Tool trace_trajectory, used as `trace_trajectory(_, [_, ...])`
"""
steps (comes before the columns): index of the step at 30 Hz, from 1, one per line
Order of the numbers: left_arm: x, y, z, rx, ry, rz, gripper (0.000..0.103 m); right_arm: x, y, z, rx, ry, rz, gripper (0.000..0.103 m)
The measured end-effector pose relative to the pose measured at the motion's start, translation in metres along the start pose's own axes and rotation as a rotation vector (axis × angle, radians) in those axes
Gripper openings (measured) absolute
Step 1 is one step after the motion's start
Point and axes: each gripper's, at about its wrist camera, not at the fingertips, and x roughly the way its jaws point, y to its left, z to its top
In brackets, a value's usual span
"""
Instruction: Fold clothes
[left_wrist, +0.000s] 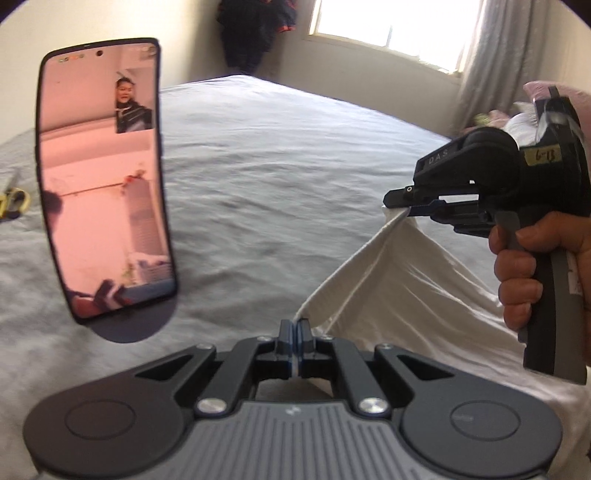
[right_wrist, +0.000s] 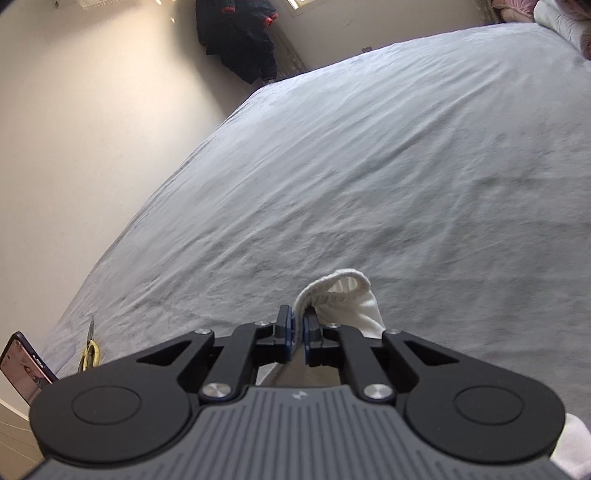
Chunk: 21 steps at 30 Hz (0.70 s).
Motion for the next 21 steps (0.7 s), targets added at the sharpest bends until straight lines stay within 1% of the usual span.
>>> trace_trajectory(4, [0.01, 0.004, 0.0, -0.005, 0.026, 0.038, 0.002, 0.015, 0.004, -0.005, -0.014, 0.018, 0.005, 0.007])
trace_trajectory(7, [0.015, 0.005, 0.0, -0.003, 0.033, 0.041, 0.004, 0.023, 0.006, -0.008, -0.04, 0.037, -0.013, 0.007])
trace_trajectory(8, [0.015, 0.004, -0.001, 0.002, 0.031, 0.044, 0.008, 0.025, 0.005, -0.008, -0.047, 0.046, -0.02, 0.008])
trace_trajectory(9, [0.015, 0.004, -0.001, 0.004, 0.029, 0.046, 0.009, 0.026, 0.003, -0.007, -0.048, 0.054, -0.022, 0.008])
trace_trajectory(12, [0.014, 0.004, 0.0, 0.003, 0.029, 0.053, 0.014, 0.021, -0.004, -0.005, -0.03, 0.065, -0.005, 0.016])
trace_trajectory(14, [0.013, 0.006, 0.001, -0.005, 0.03, 0.062, 0.027, 0.014, -0.009, -0.003, -0.027, 0.062, -0.001, 0.017])
trace_trajectory(15, [0.013, 0.006, 0.001, -0.011, 0.029, 0.064, 0.028, 0.01, -0.012, -0.002, -0.025, 0.061, -0.004, 0.018])
trace_trajectory(16, [0.012, 0.007, 0.002, -0.016, 0.03, 0.062, 0.029, 0.005, -0.015, -0.002, -0.023, 0.058, -0.008, 0.021])
trace_trajectory(19, [0.007, 0.006, 0.001, -0.018, 0.027, 0.059, 0.033, -0.013, -0.026, -0.001, -0.022, 0.029, -0.032, 0.044])
trace_trajectory(21, [0.004, 0.005, 0.001, -0.016, 0.022, 0.063, 0.035, -0.029, -0.035, -0.001, -0.018, 0.011, -0.046, 0.044])
